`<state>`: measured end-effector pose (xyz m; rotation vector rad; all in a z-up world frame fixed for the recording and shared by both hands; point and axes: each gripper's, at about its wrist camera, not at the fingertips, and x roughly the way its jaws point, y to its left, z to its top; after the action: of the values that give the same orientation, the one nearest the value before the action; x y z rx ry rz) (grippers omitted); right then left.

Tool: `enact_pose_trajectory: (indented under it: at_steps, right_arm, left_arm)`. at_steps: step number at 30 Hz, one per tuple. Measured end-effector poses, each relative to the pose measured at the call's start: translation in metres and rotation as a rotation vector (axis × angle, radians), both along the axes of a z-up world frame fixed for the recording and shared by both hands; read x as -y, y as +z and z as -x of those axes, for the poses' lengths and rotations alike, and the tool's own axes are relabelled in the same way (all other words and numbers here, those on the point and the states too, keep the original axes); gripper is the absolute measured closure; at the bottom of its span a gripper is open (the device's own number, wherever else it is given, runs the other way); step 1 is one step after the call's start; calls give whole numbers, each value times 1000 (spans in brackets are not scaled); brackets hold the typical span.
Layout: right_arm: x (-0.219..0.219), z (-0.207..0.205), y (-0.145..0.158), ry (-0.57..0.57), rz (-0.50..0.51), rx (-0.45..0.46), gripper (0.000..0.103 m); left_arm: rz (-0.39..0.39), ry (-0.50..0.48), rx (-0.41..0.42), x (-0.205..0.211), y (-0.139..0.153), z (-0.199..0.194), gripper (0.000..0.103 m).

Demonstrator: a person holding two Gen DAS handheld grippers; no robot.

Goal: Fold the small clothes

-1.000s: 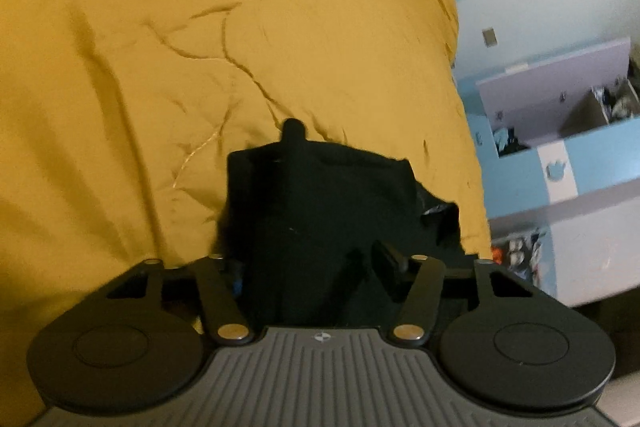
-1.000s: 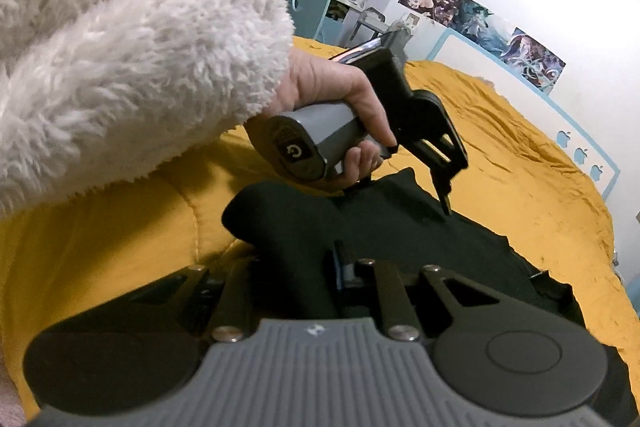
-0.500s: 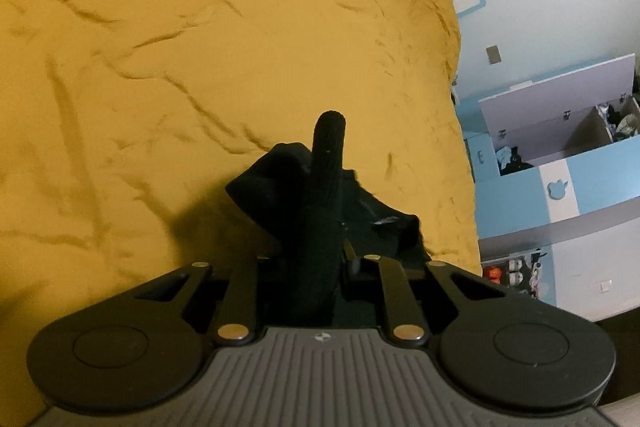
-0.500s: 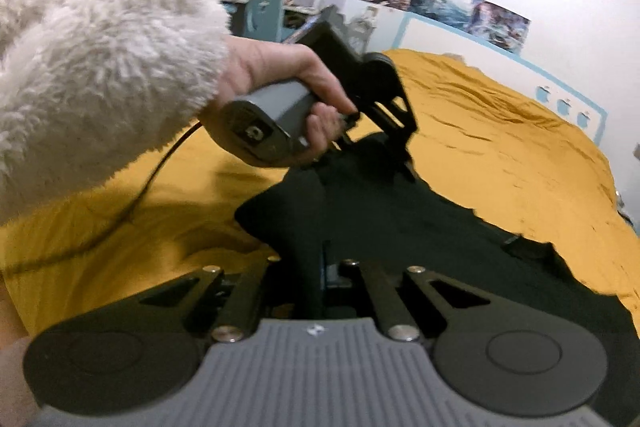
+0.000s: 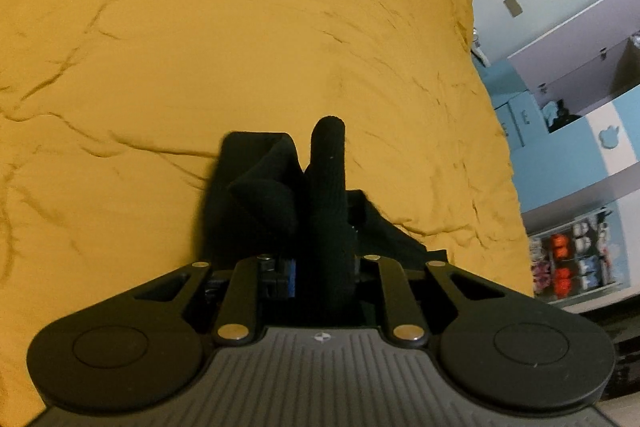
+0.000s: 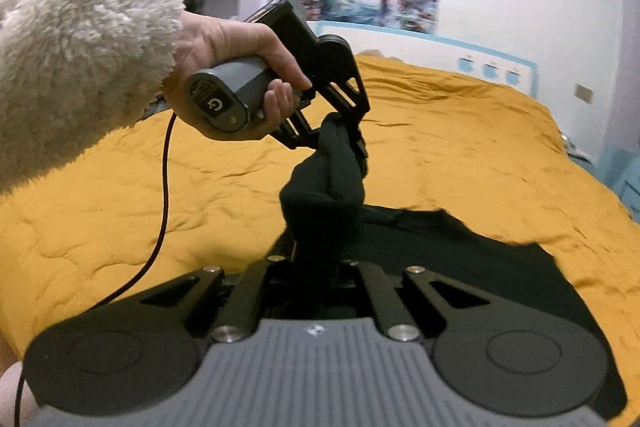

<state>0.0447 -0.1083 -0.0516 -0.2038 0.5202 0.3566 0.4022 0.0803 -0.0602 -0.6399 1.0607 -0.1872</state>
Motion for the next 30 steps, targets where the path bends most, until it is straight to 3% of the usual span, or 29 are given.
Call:
enact_pose_trajectory:
  at_steps: [6,13,21,30]
  right_arm:
    - [66,0,6,-125,-34,29,103]
    - [133,-8,0,-285,-109,-13,103]
    - [192,-17,-24,-458,-190,-78,103]
    - [225,-29,-55,-519,-284,-135,103]
  left_arm:
    - [-25,-80,6,84,-4,-17,83]
    - [-52,-148,-28,161,-26,-35,83]
    - [-106,-192,-45,213,-36,-42,83]
    - [-215,-204,-83,250,-60,-48,83]
